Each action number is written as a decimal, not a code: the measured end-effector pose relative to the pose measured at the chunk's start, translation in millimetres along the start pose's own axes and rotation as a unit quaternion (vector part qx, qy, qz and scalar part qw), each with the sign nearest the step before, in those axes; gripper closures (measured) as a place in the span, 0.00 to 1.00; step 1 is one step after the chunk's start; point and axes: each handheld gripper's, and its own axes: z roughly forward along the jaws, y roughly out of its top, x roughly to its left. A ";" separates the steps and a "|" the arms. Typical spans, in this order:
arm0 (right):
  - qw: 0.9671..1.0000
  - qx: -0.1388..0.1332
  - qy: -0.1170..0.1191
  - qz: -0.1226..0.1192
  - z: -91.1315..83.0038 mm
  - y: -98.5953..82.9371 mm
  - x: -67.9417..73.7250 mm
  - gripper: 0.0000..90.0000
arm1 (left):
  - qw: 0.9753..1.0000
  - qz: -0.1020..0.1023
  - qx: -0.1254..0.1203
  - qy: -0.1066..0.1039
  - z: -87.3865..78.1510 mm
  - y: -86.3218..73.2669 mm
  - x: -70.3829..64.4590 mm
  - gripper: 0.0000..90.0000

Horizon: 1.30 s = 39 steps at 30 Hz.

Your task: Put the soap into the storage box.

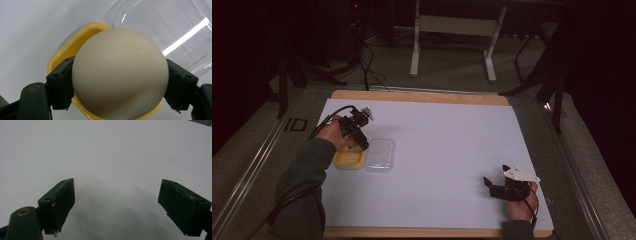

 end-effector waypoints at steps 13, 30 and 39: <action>1.000 0.000 0.000 -0.001 0.1 0.0 0.1 0.16 | 0.999 -0.037 0.002 0.011 8.7 -3.0 8.6 0.25; 1.000 0.000 -0.002 -0.002 -0.1 0.0 0.4 0.16 | 1.000 -0.024 0.006 0.011 14.9 -15.0 13.6 0.25; 1.000 0.000 -0.002 -0.003 -0.1 0.0 0.6 0.16 | 1.000 0.002 0.006 0.010 18.9 -18.7 11.8 0.25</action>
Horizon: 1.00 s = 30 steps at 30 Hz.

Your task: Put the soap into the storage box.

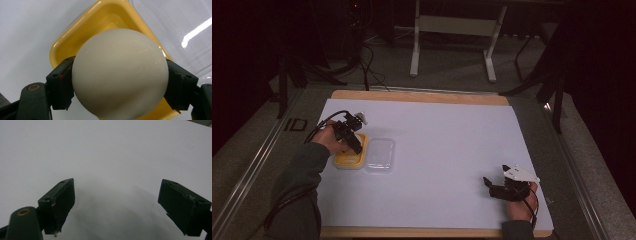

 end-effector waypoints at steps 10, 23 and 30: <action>1.000 0.000 0.000 0.000 -0.1 0.0 0.2 0.16 | 0.999 0.035 0.001 0.001 4.6 -4.8 -3.2 0.25; 1.000 0.000 -0.001 -0.001 0.0 0.0 0.5 0.16 | 0.996 0.085 -0.015 -0.025 13.3 -13.6 -2.4 0.25; 1.000 0.000 0.000 -0.001 0.1 0.0 0.5 0.16 | 0.996 0.089 -0.010 -0.031 19.5 -15.1 -1.1 0.25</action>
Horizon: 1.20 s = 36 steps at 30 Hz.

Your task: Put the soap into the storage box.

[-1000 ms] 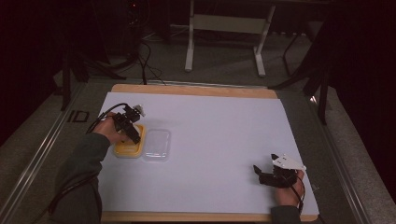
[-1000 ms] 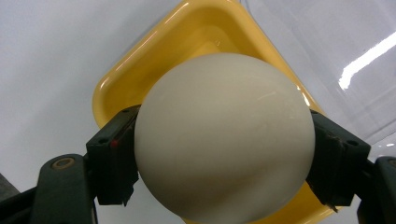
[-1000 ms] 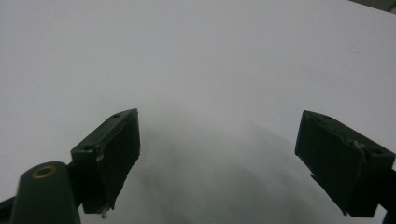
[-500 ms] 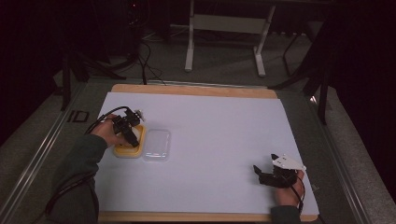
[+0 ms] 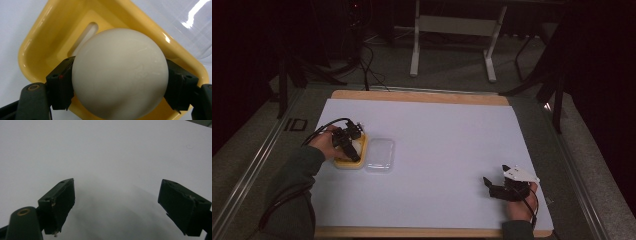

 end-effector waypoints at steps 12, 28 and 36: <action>1.000 0.001 -0.001 -0.002 0.0 0.1 0.6 0.16 | 1.000 -0.011 -0.011 -0.019 -2.6 -3.5 4.0 0.17; 1.000 0.000 -0.002 -0.003 0.0 0.0 1.0 0.16 | 0.996 -0.003 -0.094 -0.004 -37.5 -9.2 -4.5 0.17; 1.000 0.000 -0.002 -0.003 0.0 0.0 0.8 0.16 | 0.991 0.023 -0.134 -0.004 -49.9 -2.8 -19.3 0.33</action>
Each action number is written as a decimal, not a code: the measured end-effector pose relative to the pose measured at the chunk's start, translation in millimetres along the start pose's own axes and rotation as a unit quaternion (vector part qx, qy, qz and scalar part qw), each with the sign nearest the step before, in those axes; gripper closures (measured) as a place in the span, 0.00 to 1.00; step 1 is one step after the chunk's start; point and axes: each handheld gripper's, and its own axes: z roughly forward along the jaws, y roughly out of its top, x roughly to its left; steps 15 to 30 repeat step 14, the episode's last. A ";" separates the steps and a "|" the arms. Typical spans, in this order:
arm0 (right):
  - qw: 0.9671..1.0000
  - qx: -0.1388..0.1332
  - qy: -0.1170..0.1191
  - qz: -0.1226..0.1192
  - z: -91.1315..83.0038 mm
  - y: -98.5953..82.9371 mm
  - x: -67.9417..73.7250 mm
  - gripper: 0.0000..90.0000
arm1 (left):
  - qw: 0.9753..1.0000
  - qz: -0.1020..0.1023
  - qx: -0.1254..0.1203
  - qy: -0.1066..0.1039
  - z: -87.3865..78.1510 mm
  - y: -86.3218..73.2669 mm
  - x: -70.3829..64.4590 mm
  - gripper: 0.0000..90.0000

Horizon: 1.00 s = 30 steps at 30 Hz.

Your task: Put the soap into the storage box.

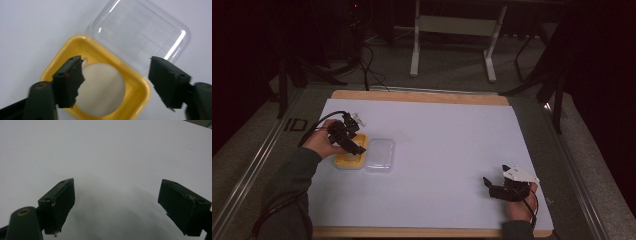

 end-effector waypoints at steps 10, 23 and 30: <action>1.000 0.000 0.001 0.003 -0.1 0.0 -0.5 0.16 | 0.999 0.048 -0.015 -0.007 13.3 16.9 -38.8 0.42; 1.000 0.003 0.000 0.004 0.5 0.2 -0.8 0.16 | 0.997 0.069 -0.028 -0.008 22.2 18.5 -62.4 0.40; 1.000 0.003 0.000 0.004 0.5 0.2 -0.8 0.16 | 0.997 0.069 -0.028 -0.008 22.2 18.5 -62.4 0.40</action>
